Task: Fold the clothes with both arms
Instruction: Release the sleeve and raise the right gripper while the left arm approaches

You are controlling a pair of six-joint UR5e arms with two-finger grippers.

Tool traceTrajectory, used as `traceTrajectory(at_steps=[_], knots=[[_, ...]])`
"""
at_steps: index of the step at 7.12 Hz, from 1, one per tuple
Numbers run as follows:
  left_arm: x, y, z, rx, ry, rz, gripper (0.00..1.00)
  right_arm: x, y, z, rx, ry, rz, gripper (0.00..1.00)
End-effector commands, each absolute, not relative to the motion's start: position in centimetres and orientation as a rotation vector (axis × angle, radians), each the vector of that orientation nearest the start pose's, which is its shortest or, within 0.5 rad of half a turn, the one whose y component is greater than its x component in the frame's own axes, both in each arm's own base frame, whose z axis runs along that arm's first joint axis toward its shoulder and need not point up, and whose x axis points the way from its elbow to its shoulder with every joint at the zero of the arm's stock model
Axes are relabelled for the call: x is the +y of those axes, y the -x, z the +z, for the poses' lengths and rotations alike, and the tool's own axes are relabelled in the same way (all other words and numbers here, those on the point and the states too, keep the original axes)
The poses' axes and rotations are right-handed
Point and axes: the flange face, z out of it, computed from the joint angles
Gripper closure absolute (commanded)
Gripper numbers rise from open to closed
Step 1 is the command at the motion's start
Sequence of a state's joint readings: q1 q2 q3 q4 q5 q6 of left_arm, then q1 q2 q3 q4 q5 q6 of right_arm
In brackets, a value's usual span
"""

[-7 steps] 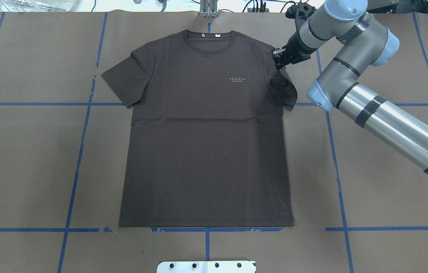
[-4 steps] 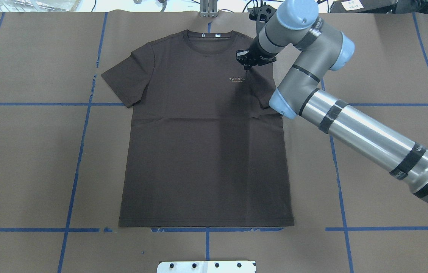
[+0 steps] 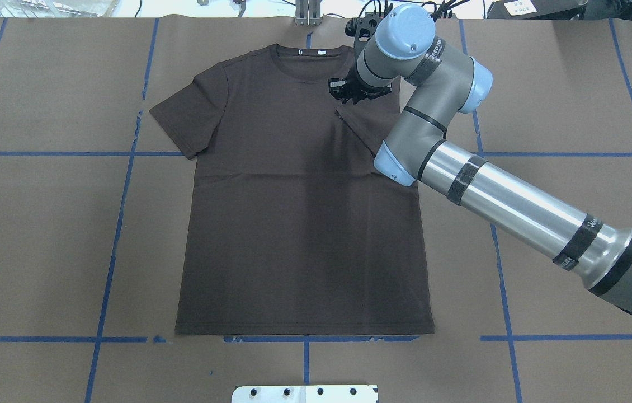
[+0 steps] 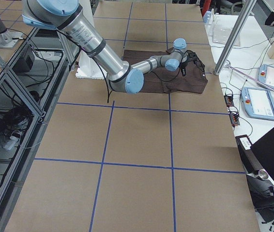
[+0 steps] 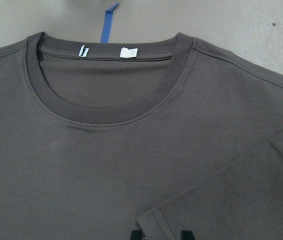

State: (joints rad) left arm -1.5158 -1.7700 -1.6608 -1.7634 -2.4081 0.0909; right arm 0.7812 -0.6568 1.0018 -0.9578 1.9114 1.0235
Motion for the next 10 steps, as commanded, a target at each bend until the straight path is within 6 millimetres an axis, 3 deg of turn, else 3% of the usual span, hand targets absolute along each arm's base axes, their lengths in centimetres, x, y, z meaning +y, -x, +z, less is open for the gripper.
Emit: traceTrajectory(at_steps=[1,2,3,4,5,6,7,8,9,10], knots=[[-60.9,-1.8,44.9,0.860,-0.425,0.278,0.00,-66.9,48.7,27.1,-0.974,-0.273,0.055,0.00],[-61.0,-8.2,43.0,0.922,-0.380,0.215,0.00,-67.9,44.5,25.9,-0.987,-0.173,0.058,0.00],[-60.1,-13.8,41.9,0.983,-0.361,0.144,0.00,-67.2,42.2,24.9,-0.967,-0.134,0.077,0.00],[-59.4,-17.6,40.4,1.025,-0.383,0.078,0.00,-66.5,40.2,24.4,-0.960,-0.114,0.092,0.00],[-59.5,-18.6,37.9,1.089,-0.464,0.094,0.00,-67.2,38.2,24.7,-0.969,-0.105,0.112,0.00],[-58.6,-18.5,33.6,1.165,-0.535,0.095,0.00,-67.9,35.3,24.8,-0.964,-0.113,0.149,0.00],[-57.0,-21.7,29.5,1.256,-0.465,0.032,0.00,-65.8,32.3,22.4,-0.966,-0.123,0.164,0.00],[-56.8,-21.9,28.6,1.272,-0.452,0.008,0.00,-64.7,31.6,20.1,-0.950,-0.105,0.171,0.00],[-56.5,-21.8,29.1,1.267,-0.448,0.006,0.00,-64.9,30.6,19.8,-0.956,-0.114,0.170,0.00],[-56.8,-22.2,28.9,1.252,-0.474,-0.010,0.00,-64.2,30.1,21.6,-0.953,-0.098,0.166,0.00]])
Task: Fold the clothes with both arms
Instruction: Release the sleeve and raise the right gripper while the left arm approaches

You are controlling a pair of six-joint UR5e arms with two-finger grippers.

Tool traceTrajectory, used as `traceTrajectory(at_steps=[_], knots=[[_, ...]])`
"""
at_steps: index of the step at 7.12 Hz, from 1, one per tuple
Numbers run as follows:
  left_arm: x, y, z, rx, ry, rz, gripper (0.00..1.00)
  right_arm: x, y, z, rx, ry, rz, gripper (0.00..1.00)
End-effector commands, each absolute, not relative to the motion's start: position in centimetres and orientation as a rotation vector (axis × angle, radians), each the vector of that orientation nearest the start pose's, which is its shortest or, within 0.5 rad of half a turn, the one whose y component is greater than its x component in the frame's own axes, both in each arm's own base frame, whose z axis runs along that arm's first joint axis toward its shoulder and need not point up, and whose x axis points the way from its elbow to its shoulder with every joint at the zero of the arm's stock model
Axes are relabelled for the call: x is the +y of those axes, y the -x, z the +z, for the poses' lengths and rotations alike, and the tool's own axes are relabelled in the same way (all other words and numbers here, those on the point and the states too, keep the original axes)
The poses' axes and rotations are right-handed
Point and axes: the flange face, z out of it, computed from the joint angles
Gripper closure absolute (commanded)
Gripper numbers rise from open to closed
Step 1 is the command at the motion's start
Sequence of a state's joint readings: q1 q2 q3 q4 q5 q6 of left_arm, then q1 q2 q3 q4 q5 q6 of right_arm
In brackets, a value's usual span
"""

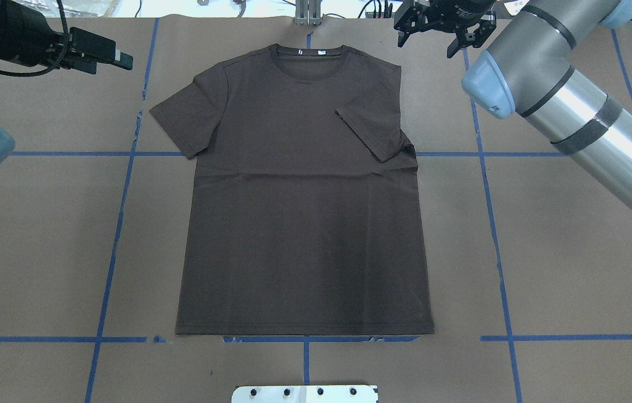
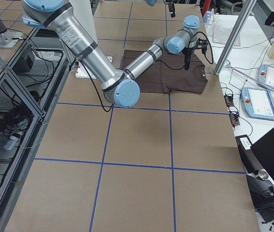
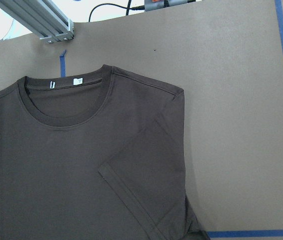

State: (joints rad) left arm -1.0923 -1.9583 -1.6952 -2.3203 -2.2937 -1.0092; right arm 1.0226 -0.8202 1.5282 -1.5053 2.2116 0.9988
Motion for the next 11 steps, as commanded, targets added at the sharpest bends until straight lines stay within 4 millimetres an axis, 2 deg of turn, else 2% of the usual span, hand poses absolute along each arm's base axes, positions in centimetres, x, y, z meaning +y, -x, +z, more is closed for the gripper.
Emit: traceTrajectory(at_steps=[1,2,3,4,5,6,7,8,9,11], knots=[[-56.6,-24.4,29.5,1.234,-0.466,-0.009,0.00,-61.9,28.2,23.8,-0.955,-0.103,0.151,0.00],[-56.0,-28.9,30.8,1.211,-0.422,-0.005,0.00,-60.8,26.6,25.9,-0.957,-0.090,0.142,0.00],[-56.0,-31.6,32.9,1.179,-0.361,-0.008,0.00,-60.2,25.0,26.9,-0.956,-0.104,0.125,0.00],[-57.2,-32.7,33.7,1.151,-0.306,-0.049,0.00,-59.8,23.7,28.2,-0.962,-0.086,0.134,0.00],[-60.3,-35.1,34.6,1.082,-0.260,-0.094,0.00,-58.5,22.9,29.1,-0.961,-0.083,0.136,0.00],[-62.4,-35.8,35.8,1.011,-0.288,-0.173,0.00,-57.7,22.9,29.6,-0.960,-0.079,0.131,0.00],[-63.6,-36.7,38.6,0.937,-0.301,-0.209,0.00,-57.4,23.8,29.5,-0.962,-0.072,0.118,0.00],[-64.0,-37.0,39.2,0.924,-0.293,-0.215,0.00,-57.3,24.0,29.6,-0.961,-0.073,0.114,0.00],[-64.1,-38.1,40.6,0.903,-0.272,-0.220,0.00,-57.3,24.0,29.7,-0.957,-0.075,0.117,0.00],[-63.5,-40.4,42.1,0.832,-0.323,-0.237,0.02,-57.1,24.2,29.3,-0.962,-0.079,0.110,0.00]])
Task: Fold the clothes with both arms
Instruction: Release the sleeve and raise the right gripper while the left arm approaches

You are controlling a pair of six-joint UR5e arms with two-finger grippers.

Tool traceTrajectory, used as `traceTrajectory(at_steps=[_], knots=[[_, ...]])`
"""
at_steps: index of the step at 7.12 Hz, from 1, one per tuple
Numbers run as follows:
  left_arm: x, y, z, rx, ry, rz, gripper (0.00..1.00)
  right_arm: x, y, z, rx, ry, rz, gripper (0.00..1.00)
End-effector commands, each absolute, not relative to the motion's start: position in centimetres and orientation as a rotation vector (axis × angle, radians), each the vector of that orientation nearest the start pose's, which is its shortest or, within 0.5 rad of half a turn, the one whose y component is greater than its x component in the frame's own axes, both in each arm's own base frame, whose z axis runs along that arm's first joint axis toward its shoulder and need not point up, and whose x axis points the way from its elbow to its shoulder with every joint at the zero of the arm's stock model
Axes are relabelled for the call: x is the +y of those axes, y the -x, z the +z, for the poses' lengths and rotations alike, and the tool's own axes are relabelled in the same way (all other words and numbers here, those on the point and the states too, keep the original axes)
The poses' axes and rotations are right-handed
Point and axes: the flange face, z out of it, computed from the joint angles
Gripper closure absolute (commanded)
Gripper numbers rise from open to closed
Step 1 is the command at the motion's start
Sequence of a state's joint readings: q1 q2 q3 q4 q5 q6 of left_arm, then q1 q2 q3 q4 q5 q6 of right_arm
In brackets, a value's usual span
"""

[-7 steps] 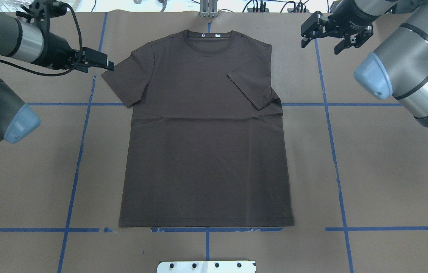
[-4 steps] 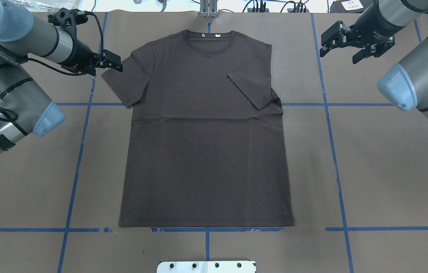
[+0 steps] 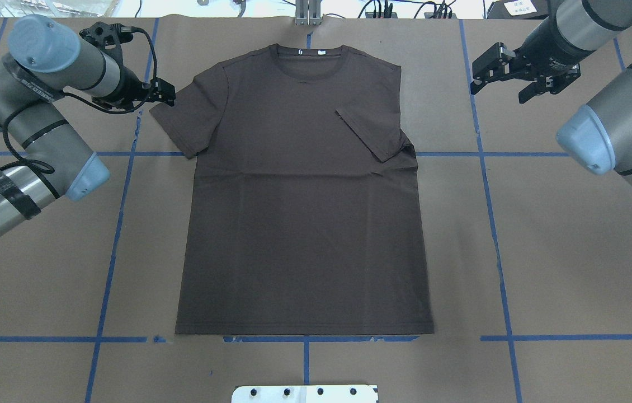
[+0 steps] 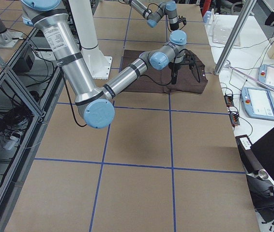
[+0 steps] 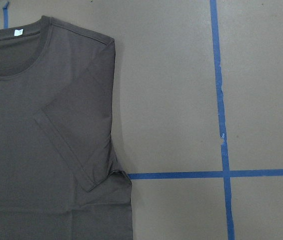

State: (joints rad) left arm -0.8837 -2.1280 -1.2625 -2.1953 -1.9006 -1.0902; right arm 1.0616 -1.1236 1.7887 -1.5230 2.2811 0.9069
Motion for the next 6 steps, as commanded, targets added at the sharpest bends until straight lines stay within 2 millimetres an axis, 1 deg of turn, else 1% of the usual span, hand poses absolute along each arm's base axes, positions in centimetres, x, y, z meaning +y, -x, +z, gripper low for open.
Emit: traceTrajectory(at_steps=[1,3,4,6], knots=[[-63.7,-41.1,43.1,0.821,-0.309,-0.239,0.03,-56.9,24.1,28.9,-0.968,-0.083,0.106,0.00],[-65.4,-42.4,42.8,0.806,-0.343,-0.252,0.04,-56.4,23.8,28.0,-0.980,-0.095,0.101,0.00],[-65.7,-42.6,43.1,0.798,-0.340,-0.253,0.06,-56.5,23.9,28.2,-0.978,-0.091,0.103,0.00],[-65.6,-42.6,43.4,0.794,-0.340,-0.251,0.06,-56.6,23.9,28.2,-0.977,-0.091,0.103,0.00]])
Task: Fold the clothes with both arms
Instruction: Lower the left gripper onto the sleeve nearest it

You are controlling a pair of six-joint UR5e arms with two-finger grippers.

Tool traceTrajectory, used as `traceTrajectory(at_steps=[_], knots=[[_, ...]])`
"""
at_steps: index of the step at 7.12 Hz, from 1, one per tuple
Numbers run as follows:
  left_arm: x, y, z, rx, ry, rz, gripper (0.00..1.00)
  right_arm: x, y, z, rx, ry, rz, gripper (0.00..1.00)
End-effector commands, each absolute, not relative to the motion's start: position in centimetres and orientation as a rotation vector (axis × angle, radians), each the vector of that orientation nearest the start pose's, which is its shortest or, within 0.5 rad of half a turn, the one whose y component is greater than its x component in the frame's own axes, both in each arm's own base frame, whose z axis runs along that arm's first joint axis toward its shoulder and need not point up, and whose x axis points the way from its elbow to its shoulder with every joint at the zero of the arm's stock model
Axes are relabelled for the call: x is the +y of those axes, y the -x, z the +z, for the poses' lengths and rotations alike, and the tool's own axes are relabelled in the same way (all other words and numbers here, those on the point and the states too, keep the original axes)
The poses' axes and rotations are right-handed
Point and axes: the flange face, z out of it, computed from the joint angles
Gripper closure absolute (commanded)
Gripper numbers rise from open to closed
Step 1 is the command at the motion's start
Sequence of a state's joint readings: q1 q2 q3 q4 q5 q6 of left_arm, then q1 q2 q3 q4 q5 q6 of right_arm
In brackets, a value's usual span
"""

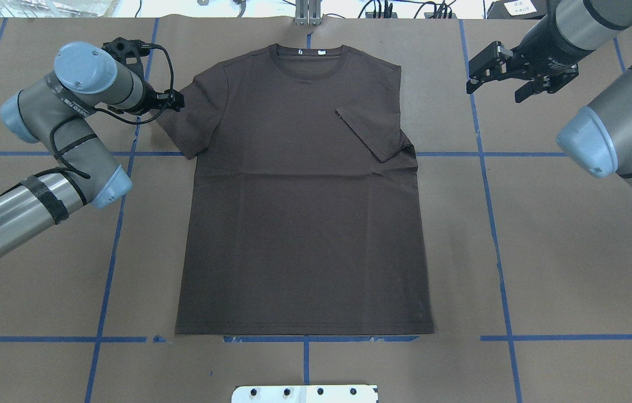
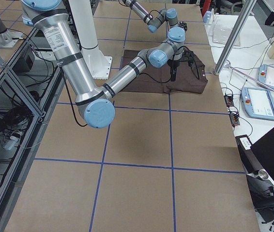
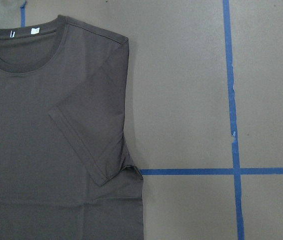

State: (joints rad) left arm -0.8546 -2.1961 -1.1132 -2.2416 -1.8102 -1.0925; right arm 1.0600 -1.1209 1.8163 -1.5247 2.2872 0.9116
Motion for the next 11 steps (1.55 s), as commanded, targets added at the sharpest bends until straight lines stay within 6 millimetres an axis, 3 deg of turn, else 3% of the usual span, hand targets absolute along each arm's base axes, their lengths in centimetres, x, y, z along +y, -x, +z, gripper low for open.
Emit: traceTrajectory(at_steps=[1,4,7,11], knots=[[-65.66,-42.60,43.66,0.792,-0.338,-0.252,0.10,-56.62,23.95,28.36,-0.975,-0.089,0.104,0.00],[-65.74,-42.34,44.40,0.782,-0.334,-0.257,0.17,-56.60,23.94,28.20,-0.977,-0.091,0.103,0.00],[-65.96,-42.13,44.51,0.771,-0.347,-0.268,0.36,-56.59,23.94,28.45,-0.975,-0.086,0.104,0.00],[-65.99,-42.32,44.17,0.775,-0.346,-0.272,0.81,-56.67,23.98,28.58,-0.973,-0.086,0.103,0.00]])
